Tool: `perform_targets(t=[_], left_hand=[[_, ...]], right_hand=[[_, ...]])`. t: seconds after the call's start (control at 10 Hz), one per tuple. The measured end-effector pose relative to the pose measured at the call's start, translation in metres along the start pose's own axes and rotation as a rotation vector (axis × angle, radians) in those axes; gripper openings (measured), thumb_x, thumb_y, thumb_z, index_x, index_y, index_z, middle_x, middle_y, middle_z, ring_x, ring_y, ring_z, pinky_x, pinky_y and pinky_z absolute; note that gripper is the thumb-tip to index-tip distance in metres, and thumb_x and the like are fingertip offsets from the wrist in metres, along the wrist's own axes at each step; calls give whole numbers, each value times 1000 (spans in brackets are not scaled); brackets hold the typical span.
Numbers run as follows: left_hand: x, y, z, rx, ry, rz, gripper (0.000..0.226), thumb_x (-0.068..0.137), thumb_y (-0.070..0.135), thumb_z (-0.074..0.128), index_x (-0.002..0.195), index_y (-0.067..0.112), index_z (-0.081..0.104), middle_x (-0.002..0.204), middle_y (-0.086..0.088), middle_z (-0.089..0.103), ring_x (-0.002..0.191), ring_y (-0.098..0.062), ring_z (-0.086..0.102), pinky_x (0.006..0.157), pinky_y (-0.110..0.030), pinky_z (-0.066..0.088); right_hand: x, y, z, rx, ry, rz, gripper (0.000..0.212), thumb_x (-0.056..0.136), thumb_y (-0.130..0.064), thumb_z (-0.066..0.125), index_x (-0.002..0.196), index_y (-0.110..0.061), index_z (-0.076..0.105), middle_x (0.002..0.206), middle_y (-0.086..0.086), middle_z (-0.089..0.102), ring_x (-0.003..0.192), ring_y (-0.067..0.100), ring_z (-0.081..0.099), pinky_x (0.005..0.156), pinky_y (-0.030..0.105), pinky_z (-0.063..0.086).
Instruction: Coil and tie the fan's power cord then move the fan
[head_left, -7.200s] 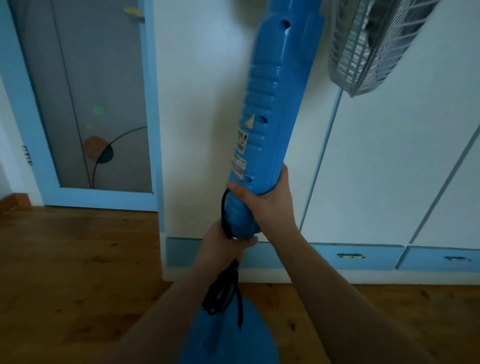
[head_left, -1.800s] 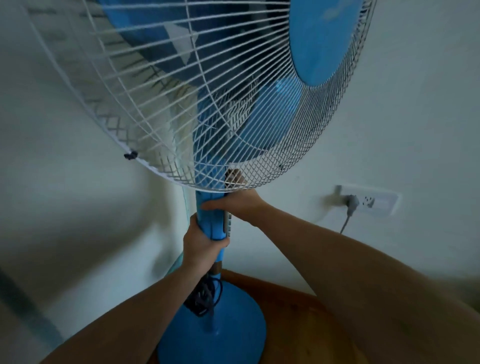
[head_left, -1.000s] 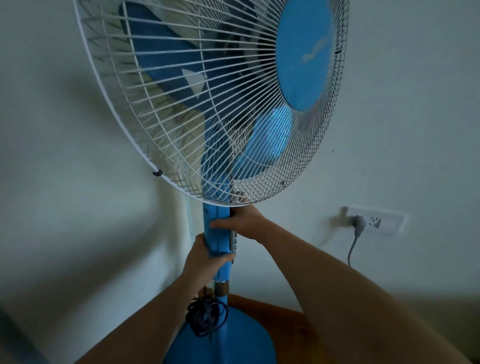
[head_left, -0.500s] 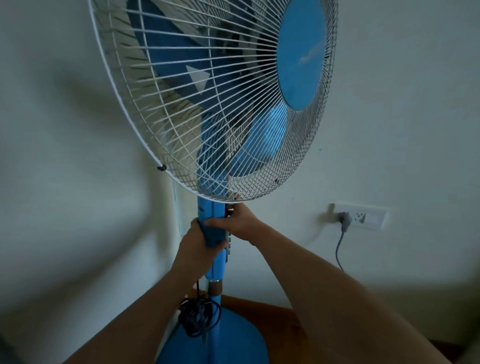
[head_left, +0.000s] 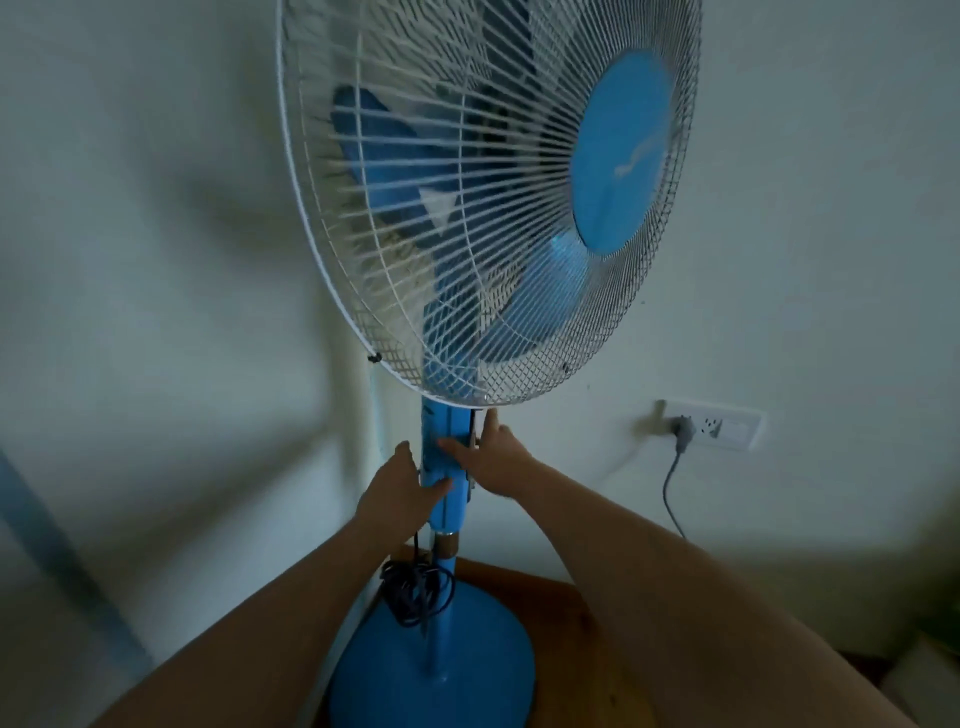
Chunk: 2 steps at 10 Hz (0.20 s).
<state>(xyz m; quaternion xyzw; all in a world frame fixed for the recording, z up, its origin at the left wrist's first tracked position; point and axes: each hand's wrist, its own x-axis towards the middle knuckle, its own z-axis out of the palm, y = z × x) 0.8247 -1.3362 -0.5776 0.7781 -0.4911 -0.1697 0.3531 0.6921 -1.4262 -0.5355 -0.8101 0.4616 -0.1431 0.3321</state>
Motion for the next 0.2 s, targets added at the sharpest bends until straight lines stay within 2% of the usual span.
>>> perform_targets(t=[0.1,0.2], left_hand=[[-28,18,-40,51,-155,-91,78,91,38,67,151,7,29,152,-12,42,132,-23,47,107,-34,41],[-59,51,-91,103,-334,-124,69,89,39,69,145,11,40,147,-7,45,126,-18,50,100,-24,41]], right_hand=[[-43,-10,-7,-303,-313,-2,62,100,-49,44,148,-10,36,146,19,44,126,37,48,106,44,40],[-98,-41,-29,-517,-604,-60,42,99,-44,50,119,-8,59,121,17,62,102,30,61,90,40,52]])
